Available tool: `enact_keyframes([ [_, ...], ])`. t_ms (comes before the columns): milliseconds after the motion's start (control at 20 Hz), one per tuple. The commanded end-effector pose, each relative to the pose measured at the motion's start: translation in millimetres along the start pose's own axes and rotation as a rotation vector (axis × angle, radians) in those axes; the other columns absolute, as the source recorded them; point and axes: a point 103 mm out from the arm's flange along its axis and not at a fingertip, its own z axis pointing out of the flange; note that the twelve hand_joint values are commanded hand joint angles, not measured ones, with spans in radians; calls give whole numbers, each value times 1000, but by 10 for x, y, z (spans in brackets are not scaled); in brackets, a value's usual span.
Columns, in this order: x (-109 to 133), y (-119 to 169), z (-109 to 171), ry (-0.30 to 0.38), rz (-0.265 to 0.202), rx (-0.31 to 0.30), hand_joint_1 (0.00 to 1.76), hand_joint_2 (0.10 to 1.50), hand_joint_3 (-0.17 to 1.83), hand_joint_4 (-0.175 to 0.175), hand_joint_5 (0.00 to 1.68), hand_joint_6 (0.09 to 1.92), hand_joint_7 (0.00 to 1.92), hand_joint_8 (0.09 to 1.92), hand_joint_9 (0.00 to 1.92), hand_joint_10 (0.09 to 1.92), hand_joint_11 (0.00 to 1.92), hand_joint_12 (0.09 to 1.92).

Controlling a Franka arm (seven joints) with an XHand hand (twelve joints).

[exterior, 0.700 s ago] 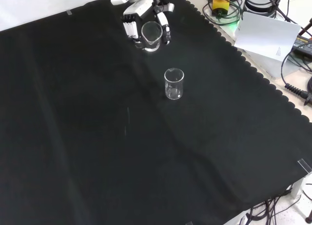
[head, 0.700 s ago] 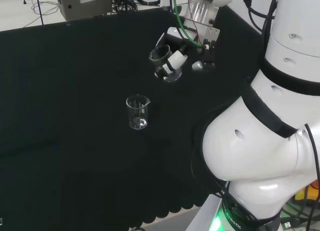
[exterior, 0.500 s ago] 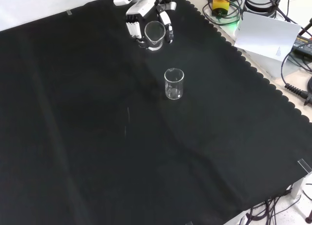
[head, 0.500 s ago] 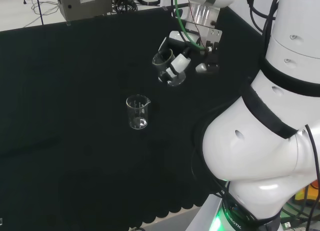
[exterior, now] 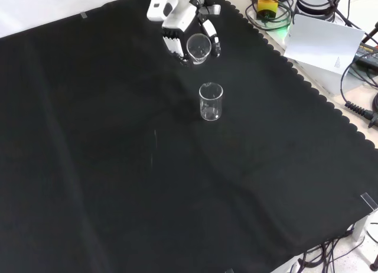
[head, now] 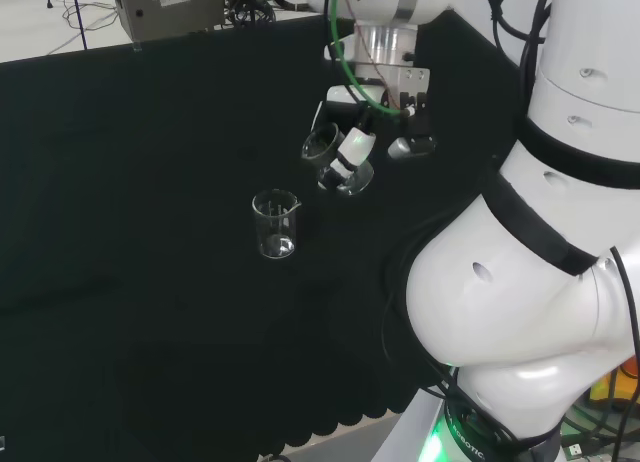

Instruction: Pour the water from the handheld beaker into the one on the table.

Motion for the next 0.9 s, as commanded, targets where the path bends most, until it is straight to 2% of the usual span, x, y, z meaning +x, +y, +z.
enact_keyframes([
  [50, 109, 136, 106, -69, 8, 134, 1324, 670, 518, -175, 1479, 193, 1594, 87, 1681, 87, 1444, 655],
  [300, 137, 182, 127, -139, 30, 214, 1324, 669, 519, -175, 1480, 193, 1594, 87, 1682, 87, 1445, 653],
  [900, 281, 254, 101, -260, 79, 324, 1325, 667, 523, -175, 1481, 191, 1595, 87, 1685, 87, 1448, 650],
])
